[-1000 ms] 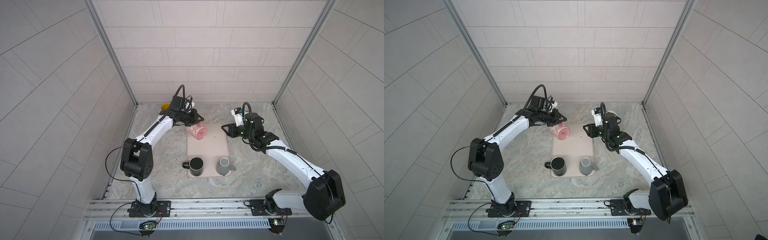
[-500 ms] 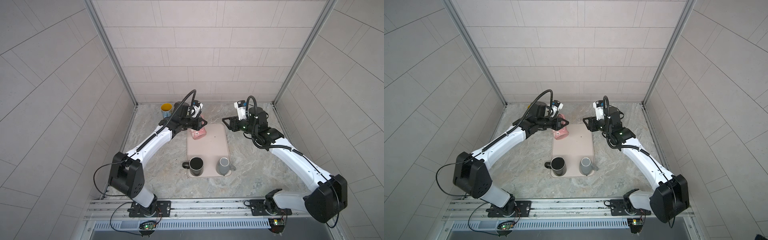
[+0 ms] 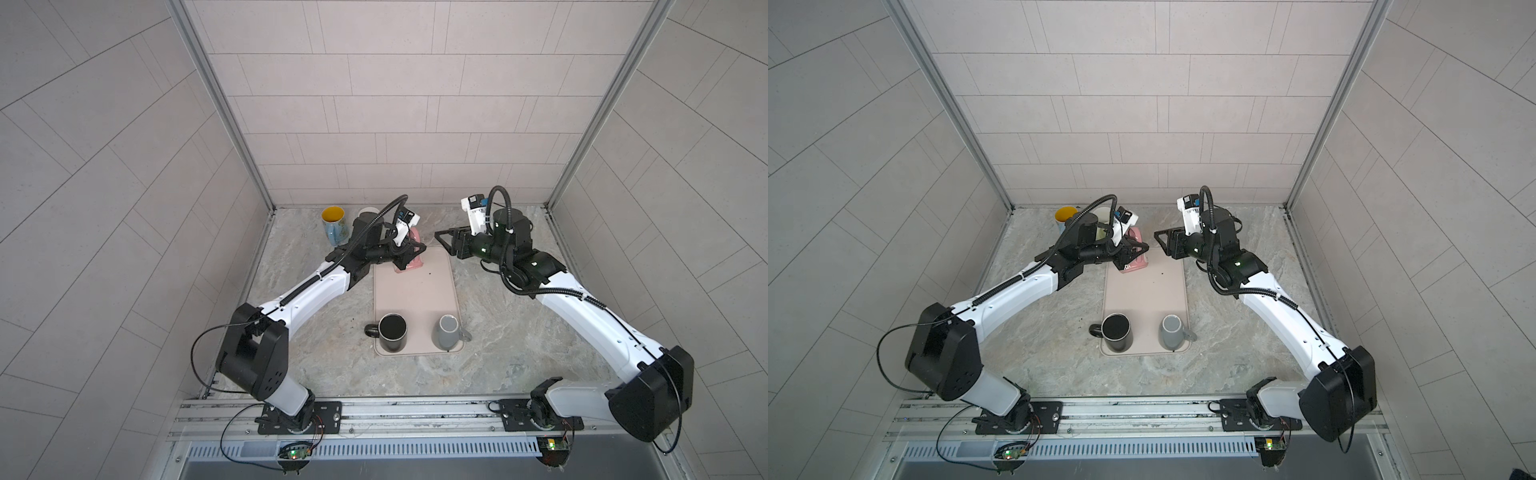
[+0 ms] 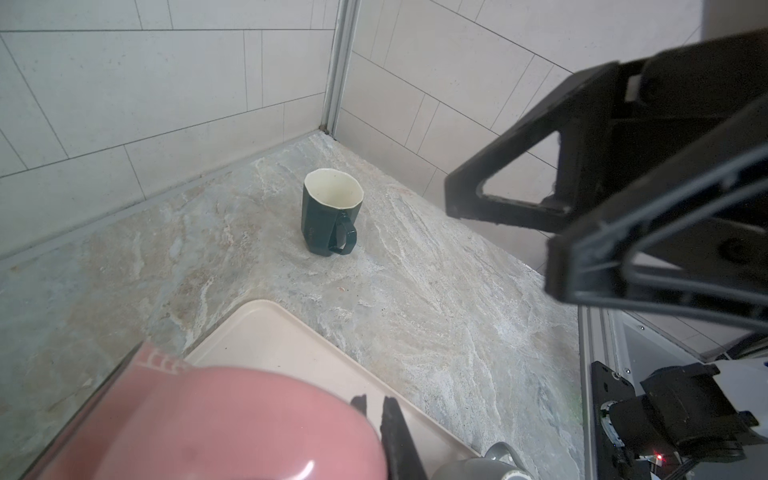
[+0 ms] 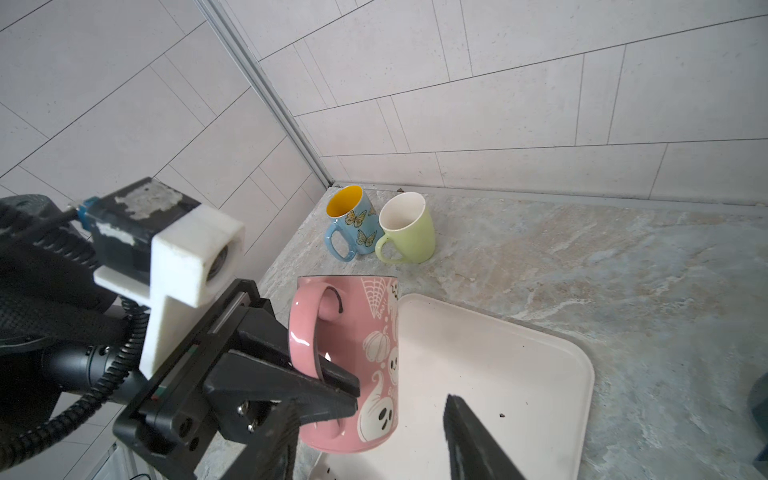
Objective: Turn the mug right side up
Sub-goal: 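Grasp the pink mug's handle with the right gripper while the left holds it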
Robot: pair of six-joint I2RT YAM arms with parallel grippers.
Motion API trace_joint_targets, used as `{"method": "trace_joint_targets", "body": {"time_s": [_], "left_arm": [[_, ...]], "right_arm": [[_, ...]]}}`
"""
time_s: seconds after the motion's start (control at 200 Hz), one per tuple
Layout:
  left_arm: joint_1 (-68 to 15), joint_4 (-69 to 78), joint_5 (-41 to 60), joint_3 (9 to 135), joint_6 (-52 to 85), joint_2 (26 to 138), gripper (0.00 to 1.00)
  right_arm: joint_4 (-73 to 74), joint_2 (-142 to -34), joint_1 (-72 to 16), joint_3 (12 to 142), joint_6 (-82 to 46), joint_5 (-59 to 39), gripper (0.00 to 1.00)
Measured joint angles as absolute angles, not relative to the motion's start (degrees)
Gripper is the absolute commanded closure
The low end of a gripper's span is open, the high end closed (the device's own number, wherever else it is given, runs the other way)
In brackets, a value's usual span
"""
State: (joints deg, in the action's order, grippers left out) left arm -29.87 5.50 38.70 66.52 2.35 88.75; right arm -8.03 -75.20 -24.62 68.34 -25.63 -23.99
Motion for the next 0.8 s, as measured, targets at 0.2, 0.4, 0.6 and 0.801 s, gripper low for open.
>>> {"method": "trace_joint_targets", "body": {"time_s": [0.2, 0.4, 0.6, 0.801], "left_arm": [[-32.36, 7.14, 38.20, 64.29, -2.76, 86.74, 1.00], [-33.82, 8.38, 36.18, 63.16, -6.13, 85.69, 1.00], [-34.22, 9.72, 34.46, 62.26, -7.88, 85.69, 1.00], [-34.33, 10.59, 33.39, 62.04, -8.62, 85.69, 1.00]], "right_arm": [[-7.86, -77.84, -26.28, 68.82, -26.41, -24.45, 0.40], [-6.90, -78.83, -27.38, 70.30, -27.38, -25.08, 0.38], [-6.68, -79.09, -28.53, 70.54, -27.73, -25.32, 0.38], [-6.68, -79.59, -29.52, 70.54, -28.16, -25.30, 0.38]]}}
